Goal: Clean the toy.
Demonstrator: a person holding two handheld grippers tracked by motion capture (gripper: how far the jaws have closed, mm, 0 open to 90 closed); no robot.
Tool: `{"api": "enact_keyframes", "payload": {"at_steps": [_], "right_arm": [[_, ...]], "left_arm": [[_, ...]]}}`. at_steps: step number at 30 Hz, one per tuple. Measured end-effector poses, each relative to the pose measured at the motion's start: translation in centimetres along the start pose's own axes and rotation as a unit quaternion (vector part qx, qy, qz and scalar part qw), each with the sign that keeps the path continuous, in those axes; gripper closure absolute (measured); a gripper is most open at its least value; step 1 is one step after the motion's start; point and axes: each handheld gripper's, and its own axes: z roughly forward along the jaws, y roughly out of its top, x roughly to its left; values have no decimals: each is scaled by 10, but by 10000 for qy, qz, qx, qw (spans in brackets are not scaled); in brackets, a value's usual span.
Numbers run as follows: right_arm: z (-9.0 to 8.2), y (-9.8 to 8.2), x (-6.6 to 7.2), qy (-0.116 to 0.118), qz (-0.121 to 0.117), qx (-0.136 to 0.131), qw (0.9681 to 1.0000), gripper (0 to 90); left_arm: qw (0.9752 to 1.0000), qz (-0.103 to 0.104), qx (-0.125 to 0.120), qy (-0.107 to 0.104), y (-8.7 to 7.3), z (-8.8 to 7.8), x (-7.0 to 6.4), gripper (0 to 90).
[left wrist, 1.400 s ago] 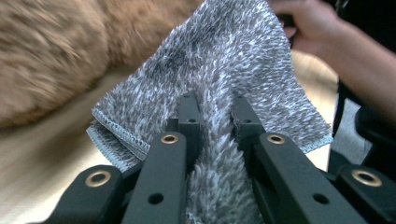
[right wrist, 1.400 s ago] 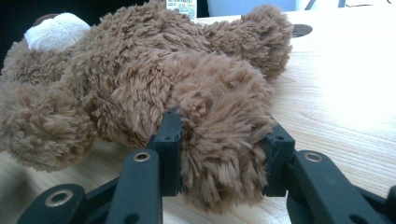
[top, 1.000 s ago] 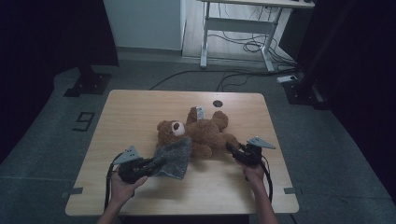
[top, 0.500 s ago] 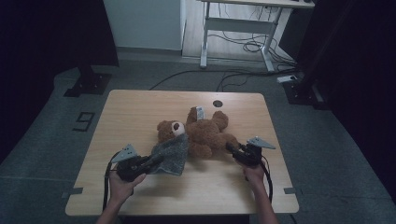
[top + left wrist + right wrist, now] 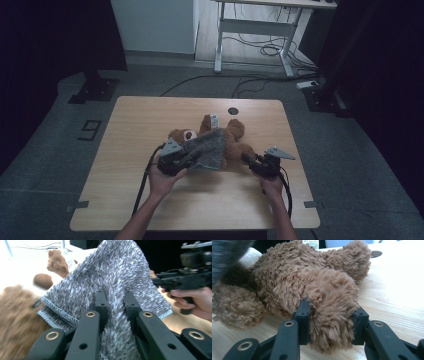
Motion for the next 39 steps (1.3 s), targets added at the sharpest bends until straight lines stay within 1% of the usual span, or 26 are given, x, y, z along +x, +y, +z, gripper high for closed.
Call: {"api": "enact_keyframes", "payload": {"at_steps": [3,4,5,6,8,10,11,14,16,18,21,24,26,27,29,30,32,34,35,36,37,39], "right_arm": [[0,0,-1,18,2,7,10000,611],[0,0,-1,11,-4,9,10000,613],[-1,0,-2,-7,-15,14,10000,615],[-1,0,-3,-12,-35,17,10000,616],[-1,-1,-6,45,1,44,10000,616],[0,-2,-10,114,86,62,9999,616],[0,-2,-11,131,107,59,9998,616],[1,-2,-10,128,84,52,9999,616],[0,-2,-11,137,68,49,9999,616],[1,-2,-11,151,68,50,9999,615],[1,-2,-11,153,72,53,9998,615],[0,-2,-11,157,59,59,9998,614],[0,-2,-11,163,60,59,9998,614],[0,-2,-11,165,61,58,9998,613],[0,-2,-11,163,66,54,9998,613],[0,-2,-11,160,64,53,9998,613],[0,-2,-12,160,70,47,9998,613],[0,-2,-12,163,77,46,9998,614],[0,-2,-12,165,75,46,9998,614],[0,-2,-12,165,75,46,9998,614],[0,-2,-11,162,67,49,9998,614],[0,-2,-11,163,72,48,9998,613]], "left_arm": [[9997,85,179,155,-6,17,-1,777],[9994,131,253,173,-9,20,1,776],[9994,113,284,172,-12,20,3,777],[9996,51,250,148,-14,17,7,777],[9998,-42,168,137,-17,9,14,777],[9997,-126,104,164,-19,-1,20,778],[9997,-130,84,196,-21,-6,22,778],[9993,-115,27,361,-27,-20,29,779],[9987,-173,-13,473,-32,-29,36,779],[9981,-286,-4,550,-37,-37,44,779],[9965,-398,-26,728,-41,-47,53,780],[9947,-413,12,940,-46,-53,61,780],[9933,-509,-6,1035,-47,-57,68,780],[9930,-565,-45,1036,-47,-59,70,780],[9936,-606,-147,947,-45,-62,69,780],[9941,-590,-183,889,-42,-62,66,781],[9955,-597,-270,691,-37,-61,59,780],[9965,-567,-327,511,-30,-57,49,780],[9971,-520,-358,416,-24,-52,42,780],[9971,-520,-358,416,-24,-52,42,780],[9980,-408,-373,302,-16,-43,31,780],[9991,-221,-285,216,-6,-29,20,780]]}}
